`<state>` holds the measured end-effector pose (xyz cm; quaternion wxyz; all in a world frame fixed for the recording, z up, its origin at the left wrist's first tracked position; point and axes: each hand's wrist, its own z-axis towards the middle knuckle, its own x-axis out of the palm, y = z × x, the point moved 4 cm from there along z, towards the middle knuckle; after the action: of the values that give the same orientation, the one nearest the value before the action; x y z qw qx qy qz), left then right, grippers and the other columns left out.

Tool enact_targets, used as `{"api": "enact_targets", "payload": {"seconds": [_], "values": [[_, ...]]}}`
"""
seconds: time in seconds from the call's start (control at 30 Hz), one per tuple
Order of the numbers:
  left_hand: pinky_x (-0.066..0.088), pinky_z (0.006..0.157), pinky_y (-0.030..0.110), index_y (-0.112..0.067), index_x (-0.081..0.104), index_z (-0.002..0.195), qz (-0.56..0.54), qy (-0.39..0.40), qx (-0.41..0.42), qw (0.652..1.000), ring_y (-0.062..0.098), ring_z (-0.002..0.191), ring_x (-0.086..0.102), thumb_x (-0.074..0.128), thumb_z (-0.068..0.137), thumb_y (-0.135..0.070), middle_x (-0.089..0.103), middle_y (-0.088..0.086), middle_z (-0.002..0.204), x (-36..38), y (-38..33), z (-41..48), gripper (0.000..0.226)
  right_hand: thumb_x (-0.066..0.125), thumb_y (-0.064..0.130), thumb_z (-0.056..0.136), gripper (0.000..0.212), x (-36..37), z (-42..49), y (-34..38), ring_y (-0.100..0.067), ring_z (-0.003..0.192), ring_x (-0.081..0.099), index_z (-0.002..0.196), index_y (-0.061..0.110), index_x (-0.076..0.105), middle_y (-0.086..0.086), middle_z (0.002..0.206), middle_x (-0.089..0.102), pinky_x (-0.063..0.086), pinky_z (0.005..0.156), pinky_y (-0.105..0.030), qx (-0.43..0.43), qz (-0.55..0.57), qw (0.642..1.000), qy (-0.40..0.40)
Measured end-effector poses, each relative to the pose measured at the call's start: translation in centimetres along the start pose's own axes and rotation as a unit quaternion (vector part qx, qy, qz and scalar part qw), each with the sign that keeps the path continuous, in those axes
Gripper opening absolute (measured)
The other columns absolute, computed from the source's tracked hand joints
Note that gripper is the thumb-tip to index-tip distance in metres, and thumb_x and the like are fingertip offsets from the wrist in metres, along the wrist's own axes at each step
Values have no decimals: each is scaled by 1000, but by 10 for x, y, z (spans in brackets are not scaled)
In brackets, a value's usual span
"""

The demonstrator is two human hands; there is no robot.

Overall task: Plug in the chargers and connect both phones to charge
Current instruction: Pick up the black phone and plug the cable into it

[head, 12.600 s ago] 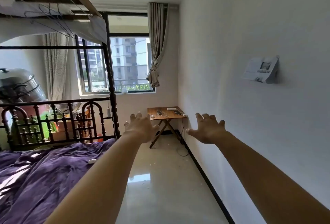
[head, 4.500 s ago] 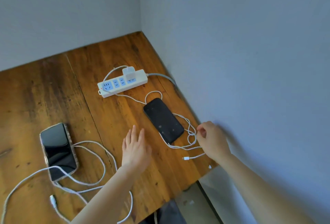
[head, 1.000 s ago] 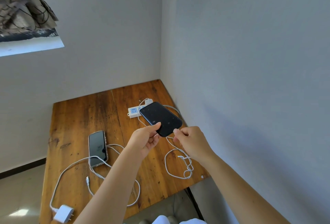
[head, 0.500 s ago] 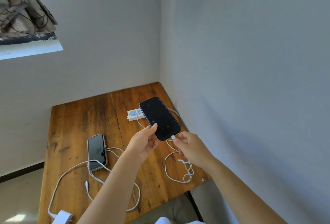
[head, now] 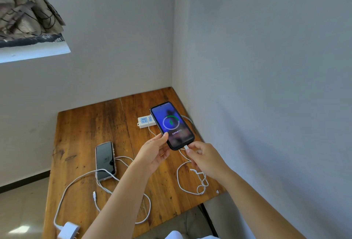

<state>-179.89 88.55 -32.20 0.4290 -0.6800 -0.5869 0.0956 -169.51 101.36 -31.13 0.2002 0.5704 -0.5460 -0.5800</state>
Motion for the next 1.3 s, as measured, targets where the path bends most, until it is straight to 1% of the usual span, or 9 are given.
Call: {"api": "enact_targets", "payload": {"seconds": [0.2,0.5,0.73,1.0,1.17,1.3], "values": [[51,61,23,-19,60,107,-1,0,4,1000,17,90,66,64,87,-26,69,10,107,-1,0,-1,21,52,29,94,8,2,1,-3,-1,56,61,100,33,57,11,65,62,44,51,-7,3,-3,1000,1],[52,58,22,-20,60,104,-2,-7,6,1000,17,89,66,64,86,-26,69,10,106,0,2,-3,19,52,29,94,9,3,-1,-5,-3,57,61,101,31,58,10,66,63,47,52,-9,6,-4,1000,5],[54,51,20,-19,60,104,-14,-13,3,1000,18,88,66,64,86,-24,68,10,106,0,3,-5,19,52,30,94,15,3,-1,-7,-3,58,62,105,25,62,11,67,62,45,53,-10,13,-7,1000,3],[54,50,21,-18,60,105,-21,-9,2,1000,20,90,65,64,87,-22,66,11,109,1,2,-6,19,52,29,95,11,2,-2,-6,-3,59,62,102,28,61,12,68,62,44,54,-10,10,-13,1000,2],[54,51,21,-18,59,106,-18,-10,3,1000,20,91,65,64,86,-23,67,11,109,1,3,-5,22,52,28,95,14,1,-2,-5,-4,59,62,104,24,62,10,69,62,46,55,-13,15,-14,1000,2],[54,52,21,-18,60,105,-11,-12,4,1000,19,89,66,64,86,-23,67,10,107,0,4,-4,20,52,28,95,17,1,-3,-5,-3,59,61,106,22,63,12,68,61,45,55,-12,18,-20,1000,3]]}}
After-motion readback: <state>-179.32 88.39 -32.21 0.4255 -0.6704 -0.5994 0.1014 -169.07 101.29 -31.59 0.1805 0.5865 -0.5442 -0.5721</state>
